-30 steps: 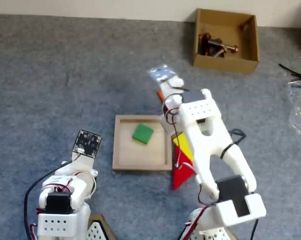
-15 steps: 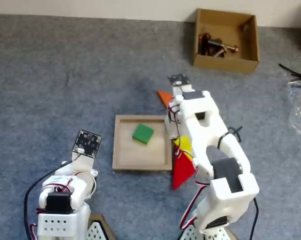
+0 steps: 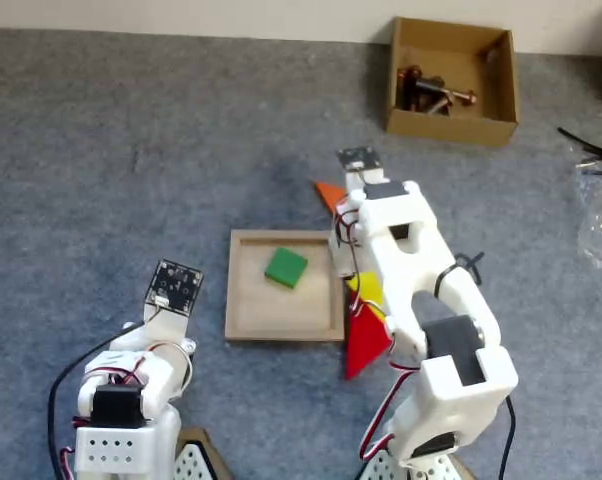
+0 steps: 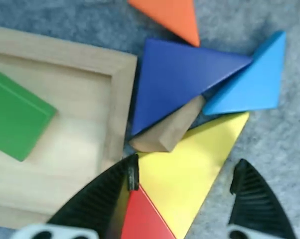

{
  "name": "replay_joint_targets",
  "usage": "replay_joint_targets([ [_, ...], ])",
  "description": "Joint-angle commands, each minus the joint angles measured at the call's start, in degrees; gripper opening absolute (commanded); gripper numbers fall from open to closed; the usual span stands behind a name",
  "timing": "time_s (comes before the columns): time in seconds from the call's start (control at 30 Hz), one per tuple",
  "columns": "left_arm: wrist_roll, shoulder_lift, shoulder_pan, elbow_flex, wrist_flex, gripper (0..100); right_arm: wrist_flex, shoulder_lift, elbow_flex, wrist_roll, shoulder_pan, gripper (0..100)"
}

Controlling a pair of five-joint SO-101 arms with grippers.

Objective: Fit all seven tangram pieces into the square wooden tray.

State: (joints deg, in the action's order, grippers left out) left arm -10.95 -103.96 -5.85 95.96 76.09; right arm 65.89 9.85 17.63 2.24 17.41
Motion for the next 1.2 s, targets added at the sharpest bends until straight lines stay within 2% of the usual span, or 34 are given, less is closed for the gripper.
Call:
replay_joint_targets([
  [0.0,0.44,-0.4,-0.22,1.19,0.26,1,0.4,-0.66,-2.77,-0.53,0.13,27.8],
  [0.2,0.44,-0.4,-0.22,1.19,0.26,1,0.48,-0.66,-1.1,-5.54,0.22,27.8],
  [0.57,0.44,-0.4,-0.22,1.19,0.26,1,0.84,-0.66,-0.57,-16.09,5.67,27.8],
  [1.17,0.44,-0.4,-0.22,1.19,0.26,1,0.84,-0.66,2.07,-16.35,1.19,27.8],
])
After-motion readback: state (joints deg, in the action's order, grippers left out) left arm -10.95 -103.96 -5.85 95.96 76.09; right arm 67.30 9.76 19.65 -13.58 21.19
